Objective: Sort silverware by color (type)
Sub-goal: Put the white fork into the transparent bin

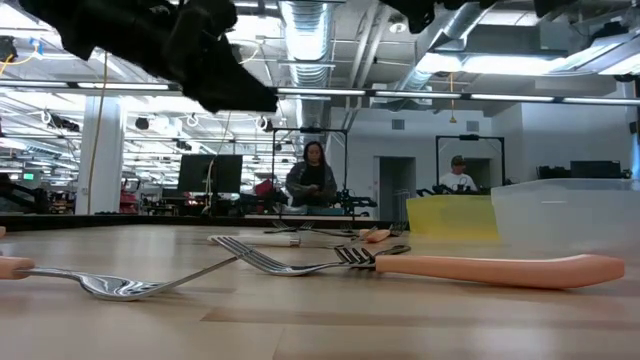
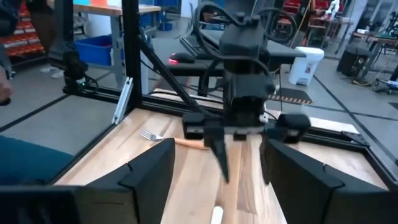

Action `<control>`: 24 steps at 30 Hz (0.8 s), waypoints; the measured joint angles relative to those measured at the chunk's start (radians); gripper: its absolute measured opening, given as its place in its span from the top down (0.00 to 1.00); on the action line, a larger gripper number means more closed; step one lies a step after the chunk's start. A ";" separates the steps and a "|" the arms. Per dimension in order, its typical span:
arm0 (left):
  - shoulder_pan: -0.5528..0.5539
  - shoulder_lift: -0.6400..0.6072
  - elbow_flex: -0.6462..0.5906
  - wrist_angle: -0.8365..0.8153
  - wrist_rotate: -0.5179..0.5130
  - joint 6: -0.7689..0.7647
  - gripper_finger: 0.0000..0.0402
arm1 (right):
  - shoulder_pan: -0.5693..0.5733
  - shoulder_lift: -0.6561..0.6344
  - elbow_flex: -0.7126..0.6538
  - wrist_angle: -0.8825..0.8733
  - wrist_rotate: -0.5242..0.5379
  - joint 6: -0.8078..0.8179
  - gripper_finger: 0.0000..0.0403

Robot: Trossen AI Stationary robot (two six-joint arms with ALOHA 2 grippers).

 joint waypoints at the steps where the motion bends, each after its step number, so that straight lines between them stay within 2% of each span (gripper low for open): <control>1: 0.000 0.017 0.000 0.003 0.013 -0.002 0.44 | 0.004 -0.002 0.000 0.000 0.001 0.000 0.32; 4: 0.004 0.089 0.001 0.058 0.056 -0.006 0.35 | 0.010 -0.002 0.000 -0.008 0.021 0.000 0.32; 7: 0.004 0.173 0.001 0.097 0.066 -0.006 0.31 | 0.010 -0.001 0.000 -0.018 0.023 0.004 0.32; 18: 0.010 0.434 0.008 0.334 0.074 0.044 0.30 | 0.010 0.002 0.000 -0.043 0.023 0.018 0.32; 22: 0.032 0.505 0.008 0.378 0.178 0.035 0.30 | 0.009 0.002 0.000 -0.059 0.023 0.038 0.32; 24: 0.037 0.527 0.008 0.394 0.198 0.031 0.30 | 0.009 0.002 0.000 -0.071 0.023 0.045 0.32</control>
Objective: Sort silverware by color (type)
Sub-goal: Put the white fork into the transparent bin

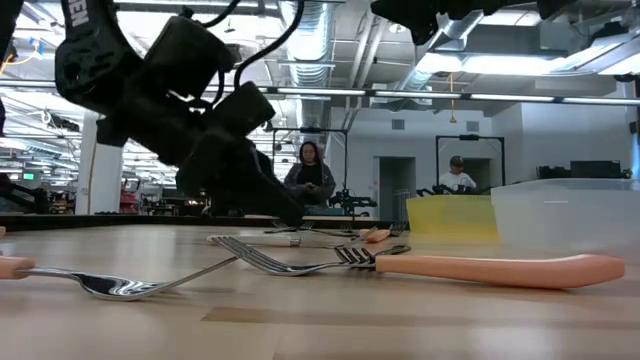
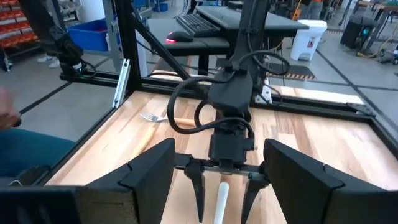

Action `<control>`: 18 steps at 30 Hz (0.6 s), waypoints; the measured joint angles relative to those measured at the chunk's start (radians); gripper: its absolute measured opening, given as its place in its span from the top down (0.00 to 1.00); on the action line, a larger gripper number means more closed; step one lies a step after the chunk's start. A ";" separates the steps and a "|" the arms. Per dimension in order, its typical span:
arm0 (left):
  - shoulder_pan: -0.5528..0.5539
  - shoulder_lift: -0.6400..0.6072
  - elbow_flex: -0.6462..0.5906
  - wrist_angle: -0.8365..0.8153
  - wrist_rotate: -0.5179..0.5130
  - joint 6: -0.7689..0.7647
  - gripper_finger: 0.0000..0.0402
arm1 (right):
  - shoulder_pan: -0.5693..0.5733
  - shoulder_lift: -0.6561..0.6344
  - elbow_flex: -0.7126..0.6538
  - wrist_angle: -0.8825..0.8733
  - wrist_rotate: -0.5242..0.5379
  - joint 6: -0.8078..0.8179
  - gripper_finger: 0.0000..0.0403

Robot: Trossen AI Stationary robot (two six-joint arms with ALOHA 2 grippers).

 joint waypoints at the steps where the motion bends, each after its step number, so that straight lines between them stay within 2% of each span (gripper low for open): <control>1: 0.002 0.009 0.000 0.002 0.003 0.001 0.30 | 0.000 0.000 0.000 -0.007 0.000 0.002 0.32; 6: 0.007 0.071 0.000 0.003 0.045 -0.003 0.30 | 0.000 0.000 0.000 -0.007 0.000 0.016 0.32; 11: 0.009 0.151 0.005 0.047 0.041 -0.057 0.33 | 0.000 0.000 0.000 -0.002 0.000 0.018 0.32; 14: 0.009 0.170 0.006 0.052 0.029 -0.083 0.42 | -0.003 0.000 0.000 -0.002 0.000 0.018 0.33; 18: 0.009 0.179 0.007 0.052 -0.008 -0.101 0.62 | -0.003 0.000 0.000 -0.001 0.000 0.018 0.33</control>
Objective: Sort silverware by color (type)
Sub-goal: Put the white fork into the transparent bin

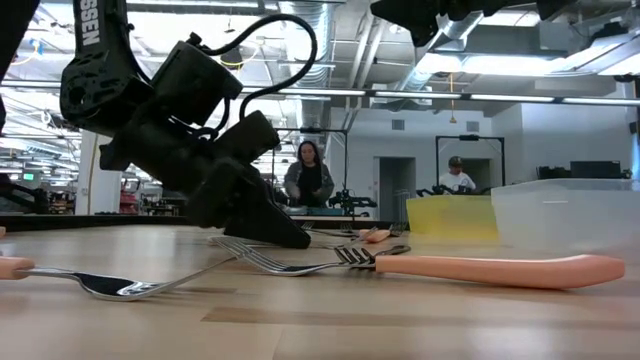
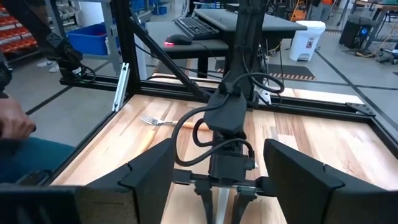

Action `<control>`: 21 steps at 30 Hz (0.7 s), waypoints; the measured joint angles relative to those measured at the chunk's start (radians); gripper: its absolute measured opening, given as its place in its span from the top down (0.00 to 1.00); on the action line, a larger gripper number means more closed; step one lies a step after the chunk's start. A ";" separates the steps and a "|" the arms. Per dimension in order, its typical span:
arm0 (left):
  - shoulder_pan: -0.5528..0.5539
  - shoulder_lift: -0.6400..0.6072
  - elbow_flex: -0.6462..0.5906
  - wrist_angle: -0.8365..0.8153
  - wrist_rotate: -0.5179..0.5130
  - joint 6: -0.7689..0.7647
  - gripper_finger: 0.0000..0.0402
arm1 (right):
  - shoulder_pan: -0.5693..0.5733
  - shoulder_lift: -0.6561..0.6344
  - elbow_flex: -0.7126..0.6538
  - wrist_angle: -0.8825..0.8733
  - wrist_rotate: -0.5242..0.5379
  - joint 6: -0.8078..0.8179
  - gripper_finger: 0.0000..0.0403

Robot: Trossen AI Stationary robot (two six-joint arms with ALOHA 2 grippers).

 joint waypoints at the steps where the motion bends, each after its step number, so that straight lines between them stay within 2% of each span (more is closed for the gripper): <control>1: 0.000 0.000 0.000 -0.003 -0.009 -0.002 0.67 | 0.000 0.000 0.000 0.002 0.000 0.000 0.33; 6: 0.011 0.000 -0.005 -0.003 -0.014 -0.017 0.93 | 0.000 0.000 0.000 0.002 0.000 0.038 0.33; 21: 0.019 0.016 -0.022 0.194 0.027 -0.139 0.93 | 0.000 0.000 0.000 0.006 0.051 0.050 0.33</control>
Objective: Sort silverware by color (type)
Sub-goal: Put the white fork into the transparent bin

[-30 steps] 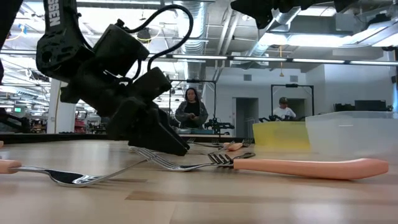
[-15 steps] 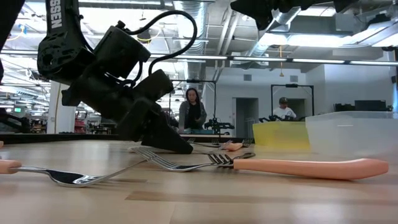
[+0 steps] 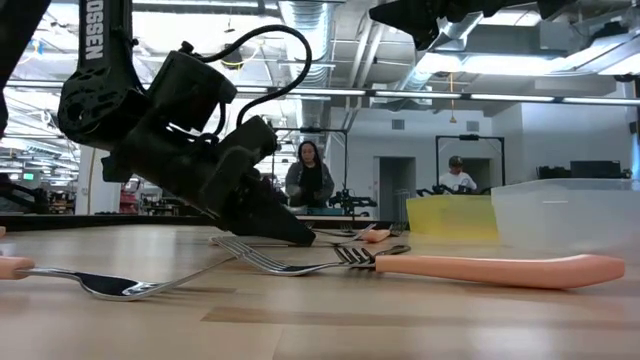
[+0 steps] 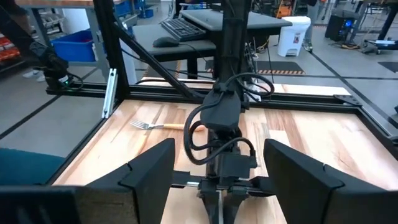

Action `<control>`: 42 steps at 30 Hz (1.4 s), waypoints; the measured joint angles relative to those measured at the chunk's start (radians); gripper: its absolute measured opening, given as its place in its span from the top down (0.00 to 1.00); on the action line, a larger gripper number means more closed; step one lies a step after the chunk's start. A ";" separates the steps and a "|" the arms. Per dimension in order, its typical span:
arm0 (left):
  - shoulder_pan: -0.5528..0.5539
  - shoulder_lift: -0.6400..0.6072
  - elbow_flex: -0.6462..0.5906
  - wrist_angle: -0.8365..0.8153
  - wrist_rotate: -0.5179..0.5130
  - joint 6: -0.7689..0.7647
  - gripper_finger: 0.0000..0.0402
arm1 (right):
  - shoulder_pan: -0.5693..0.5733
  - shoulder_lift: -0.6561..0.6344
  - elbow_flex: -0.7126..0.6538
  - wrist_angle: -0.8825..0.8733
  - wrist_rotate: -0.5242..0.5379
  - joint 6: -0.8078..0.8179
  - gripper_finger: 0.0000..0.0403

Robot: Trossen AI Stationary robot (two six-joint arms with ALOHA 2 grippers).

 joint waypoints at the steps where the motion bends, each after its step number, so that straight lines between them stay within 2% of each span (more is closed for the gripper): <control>1: 0.000 0.000 -0.002 0.012 -0.001 -0.010 0.93 | 0.000 0.000 0.000 0.000 0.000 0.000 0.33; 6: 0.000 0.002 -0.057 0.180 -0.020 -0.045 0.93 | 0.000 0.000 0.000 0.000 0.000 0.000 0.33; 11: 0.006 0.001 -0.188 0.554 -0.020 -0.071 0.93 | 0.000 -0.002 0.000 0.000 -0.001 -0.014 0.33; 12: 0.006 -0.004 -0.211 0.587 -0.021 -0.077 0.93 | 0.000 -0.002 0.000 0.000 -0.001 -0.025 0.33; 15: 0.007 -0.045 -0.237 0.580 -0.005 -0.089 0.93 | 0.001 -0.002 0.000 0.003 -0.001 -0.061 0.33; 20: 0.005 -0.101 -0.205 0.583 0.155 -0.093 0.93 | 0.002 0.005 -0.001 0.033 -0.002 -0.130 0.33; 28: 0.005 -0.237 -0.178 0.586 0.334 -0.020 0.93 | 0.004 0.059 -0.001 0.038 -0.002 -0.145 0.33; 32: 0.005 -0.316 -0.173 0.584 0.439 0.012 0.93 | 0.025 0.081 -0.001 0.069 -0.002 -0.211 0.33; 37: 0.005 -0.410 -0.173 0.585 0.479 0.044 0.93 | 0.062 0.080 -0.002 0.155 -0.003 -0.271 0.33; 42: 0.005 -0.452 -0.173 0.586 0.497 0.057 0.93 | 0.093 0.085 -0.001 0.283 -0.004 -0.333 0.33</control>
